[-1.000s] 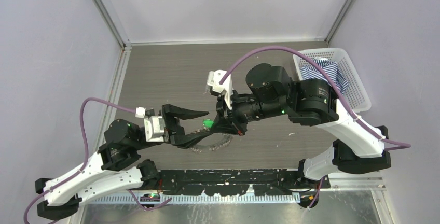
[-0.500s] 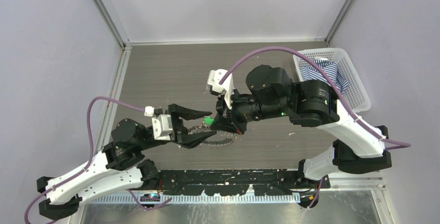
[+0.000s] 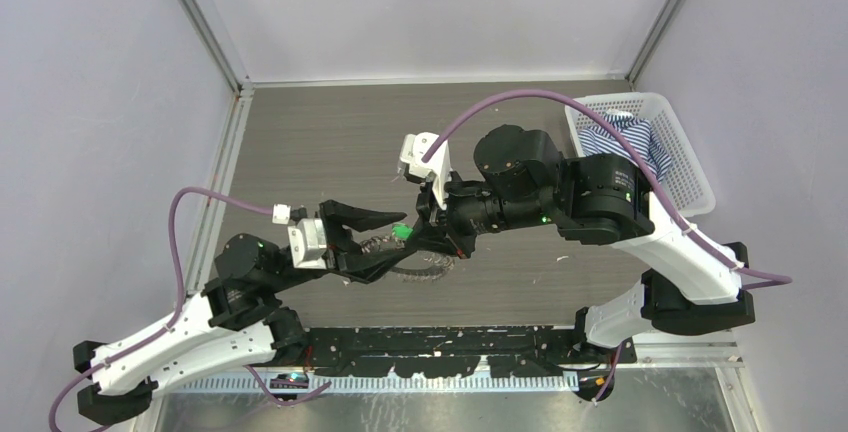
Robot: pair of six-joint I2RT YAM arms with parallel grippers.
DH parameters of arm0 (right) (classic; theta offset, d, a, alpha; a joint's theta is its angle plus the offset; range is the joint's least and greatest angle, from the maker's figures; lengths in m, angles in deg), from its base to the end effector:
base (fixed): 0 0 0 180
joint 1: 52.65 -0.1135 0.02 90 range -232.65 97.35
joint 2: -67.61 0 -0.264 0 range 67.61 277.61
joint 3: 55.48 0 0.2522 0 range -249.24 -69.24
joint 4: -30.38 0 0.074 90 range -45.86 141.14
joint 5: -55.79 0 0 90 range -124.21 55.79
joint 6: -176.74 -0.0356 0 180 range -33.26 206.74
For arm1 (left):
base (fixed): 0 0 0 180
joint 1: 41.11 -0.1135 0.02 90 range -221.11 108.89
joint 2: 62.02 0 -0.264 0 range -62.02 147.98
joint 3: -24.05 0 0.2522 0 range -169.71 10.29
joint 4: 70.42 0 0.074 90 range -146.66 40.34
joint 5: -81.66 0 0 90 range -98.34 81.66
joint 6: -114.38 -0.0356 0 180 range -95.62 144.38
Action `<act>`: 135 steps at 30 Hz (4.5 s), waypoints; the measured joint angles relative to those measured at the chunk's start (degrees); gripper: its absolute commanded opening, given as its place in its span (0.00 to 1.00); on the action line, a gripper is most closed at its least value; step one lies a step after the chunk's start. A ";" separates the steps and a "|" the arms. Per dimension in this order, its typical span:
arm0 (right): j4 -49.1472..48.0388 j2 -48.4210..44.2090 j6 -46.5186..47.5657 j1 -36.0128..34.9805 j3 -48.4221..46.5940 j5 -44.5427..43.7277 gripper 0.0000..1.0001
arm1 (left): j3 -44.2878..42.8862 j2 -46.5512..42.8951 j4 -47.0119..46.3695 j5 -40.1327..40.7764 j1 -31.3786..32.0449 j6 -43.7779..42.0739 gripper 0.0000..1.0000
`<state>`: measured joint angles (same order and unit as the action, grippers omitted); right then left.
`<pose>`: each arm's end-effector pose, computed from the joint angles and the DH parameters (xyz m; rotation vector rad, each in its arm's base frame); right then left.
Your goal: Remove the keys from the keyring
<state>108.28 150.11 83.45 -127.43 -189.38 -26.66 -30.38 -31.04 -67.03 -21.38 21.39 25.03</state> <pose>0.0587 0.2335 0.5236 -1.3422 1.7129 0.9588 0.0516 -0.1165 0.3870 0.8430 0.9973 -1.0903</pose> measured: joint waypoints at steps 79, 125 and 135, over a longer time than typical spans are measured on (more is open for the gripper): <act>-20.37 -10.25 -6.86 2.91 24.04 -14.60 0.01 | 15.74 2.10 -28.26 28.79 5.70 -11.93 0.01; -20.04 -6.82 -4.42 0.42 18.86 -6.91 0.01 | 19.96 -0.22 -41.70 29.62 6.16 0.46 0.00; -17.09 -5.84 -2.38 -0.04 14.80 -6.82 0.01 | 19.23 -0.33 -41.92 25.11 6.05 -6.58 0.00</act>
<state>91.18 144.28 81.07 -127.48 -174.58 -33.48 -11.15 -31.37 -108.95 3.74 27.45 18.45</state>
